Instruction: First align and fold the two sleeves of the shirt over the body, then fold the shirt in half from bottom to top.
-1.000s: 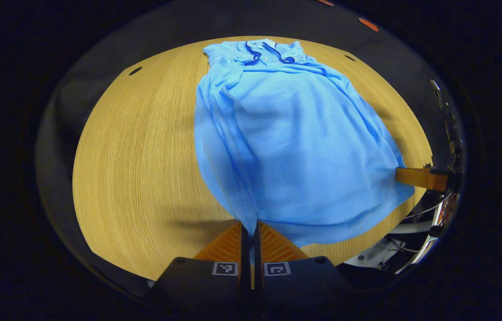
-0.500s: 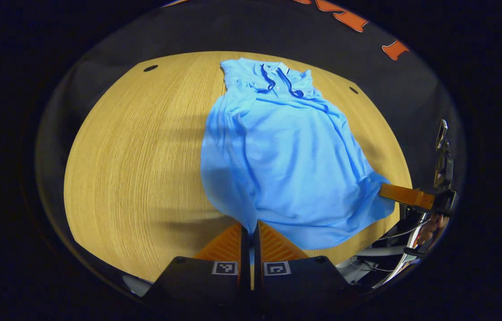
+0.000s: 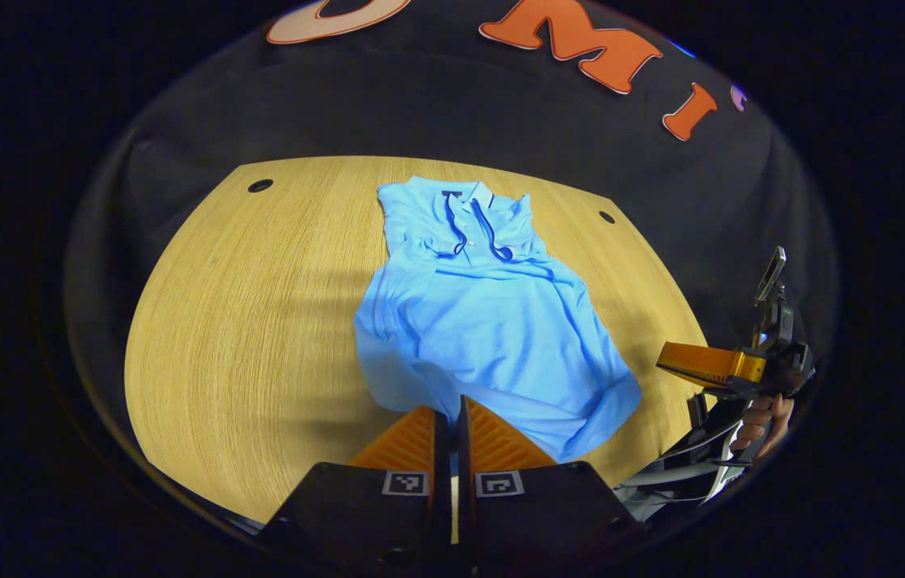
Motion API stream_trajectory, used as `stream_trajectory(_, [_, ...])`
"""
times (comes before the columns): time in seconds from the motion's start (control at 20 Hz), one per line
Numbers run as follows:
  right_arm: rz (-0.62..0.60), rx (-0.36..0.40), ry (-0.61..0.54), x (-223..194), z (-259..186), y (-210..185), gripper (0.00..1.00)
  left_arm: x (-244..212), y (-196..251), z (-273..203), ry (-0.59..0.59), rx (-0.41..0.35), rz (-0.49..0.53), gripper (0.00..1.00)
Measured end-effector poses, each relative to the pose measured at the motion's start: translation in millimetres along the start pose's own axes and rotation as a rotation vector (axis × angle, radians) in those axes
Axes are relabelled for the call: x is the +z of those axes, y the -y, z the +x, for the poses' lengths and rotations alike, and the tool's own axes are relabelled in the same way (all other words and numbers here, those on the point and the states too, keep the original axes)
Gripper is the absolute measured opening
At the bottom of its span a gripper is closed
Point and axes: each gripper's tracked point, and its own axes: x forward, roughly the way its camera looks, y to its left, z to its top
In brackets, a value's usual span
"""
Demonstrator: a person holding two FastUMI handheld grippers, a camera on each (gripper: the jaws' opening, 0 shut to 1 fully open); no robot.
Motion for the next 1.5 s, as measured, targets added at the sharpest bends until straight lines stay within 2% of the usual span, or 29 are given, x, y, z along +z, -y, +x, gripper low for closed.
stream_trajectory(0.15, [-0.150, -0.107, -0.033, -10, -2, 23, 0.01, -2, 0, 1, -0.018, -0.005, 0.013, 0.07])
stream_trajectory(0.25, [-0.165, -0.143, -0.085, -25, -5, 34, 0.04, -3, -2, 0, -0.020, 0.001, 0.021, 0.07])
stream_trajectory(0.3, [-0.163, -0.151, -0.097, -30, -5, 38, 0.12, -4, -3, 0, -0.021, 0.003, 0.019, 0.07])
stream_trajectory(0.4, [-0.155, -0.123, -0.119, -41, -4, 35, 0.34, -6, -3, 0, -0.026, 0.006, 0.012, 0.07])
stream_trajectory(0.45, [-0.156, -0.113, -0.135, -49, -3, 36, 0.52, -6, -4, 0, -0.027, 0.006, 0.011, 0.07])
stream_trajectory(0.55, [-0.195, -0.128, -0.165, -56, 6, 42, 0.67, -7, -4, -2, -0.030, 0.012, 0.019, 0.07])
stream_trajectory(0.6, [-0.225, -0.149, -0.169, -57, 12, 48, 0.83, -8, -5, -3, -0.031, 0.014, 0.024, 0.07])
stream_trajectory(0.65, [-0.249, -0.164, -0.173, -57, 19, 52, 0.88, -8, -6, -3, -0.032, 0.017, 0.025, 0.07])
stream_trajectory(0.75, [-0.265, -0.162, -0.190, -61, 30, 49, 0.89, -11, -7, -5, -0.037, 0.023, 0.022, 0.07])
stream_trajectory(0.8, [-0.259, -0.163, -0.206, -65, 34, 49, 0.87, -12, -7, -5, -0.039, 0.026, 0.021, 0.07])
stream_trajectory(0.85, [-0.246, -0.161, -0.223, -70, 37, 49, 0.75, -12, -9, -6, -0.040, 0.032, 0.019, 0.07])
stream_trajectory(0.9, [-0.230, -0.160, -0.233, -73, 40, 49, 0.68, -12, -10, -8, -0.041, 0.035, 0.019, 0.08])
stream_trajectory(0.95, [-0.210, -0.146, -0.232, -75, 42, 47, 0.39, -12, -10, -8, -0.038, 0.036, 0.018, 0.07])
stream_trajectory(1.0, [-0.179, -0.136, -0.208, -71, 42, 44, 0.32, -12, -9, -10, -0.036, 0.033, 0.019, 0.07])
stream_trajectory(1.05, [-0.143, -0.112, -0.179, -66, 41, 40, 0.11, -10, -8, -12, -0.033, 0.029, 0.018, 0.07])
stream_trajectory(1.15, [-0.058, -0.044, -0.133, -52, 36, 28, 0.03, -7, -8, -13, -0.024, 0.022, 0.020, 0.07])
stream_trajectory(1.35, [0.004, 0.054, -0.047, -20, 19, 10, 0.01, 8, -6, -17, 0.013, -0.001, 0.030, 0.07])
stream_trajectory(1.5, [0.007, 0.079, 0.012, 9, 7, -2, 0.01, 26, -7, -18, 0.046, -0.005, 0.037, 0.07])
